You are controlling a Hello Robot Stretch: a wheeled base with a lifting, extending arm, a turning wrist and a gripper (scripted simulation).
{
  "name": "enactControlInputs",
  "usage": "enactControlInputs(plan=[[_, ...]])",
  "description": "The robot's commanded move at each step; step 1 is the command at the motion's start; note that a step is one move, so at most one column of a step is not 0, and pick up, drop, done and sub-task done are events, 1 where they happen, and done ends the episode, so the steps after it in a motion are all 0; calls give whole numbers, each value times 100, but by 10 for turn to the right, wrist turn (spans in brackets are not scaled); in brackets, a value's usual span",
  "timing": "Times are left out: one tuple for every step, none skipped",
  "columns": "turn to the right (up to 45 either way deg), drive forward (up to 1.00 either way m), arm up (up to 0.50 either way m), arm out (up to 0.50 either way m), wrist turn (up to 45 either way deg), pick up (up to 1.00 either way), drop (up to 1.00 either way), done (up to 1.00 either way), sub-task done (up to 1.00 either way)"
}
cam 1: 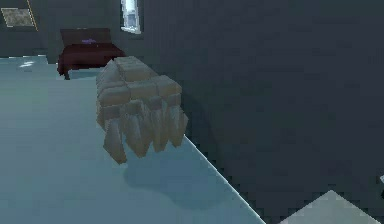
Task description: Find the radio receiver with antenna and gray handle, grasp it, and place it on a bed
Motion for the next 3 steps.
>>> enactControlInputs(plan=[[0,0,0,0,-450,0,0,0,0],[0,0,0,0,-180,0,0,0,0],[0,0,0,-14,0,0,0,0,0]])
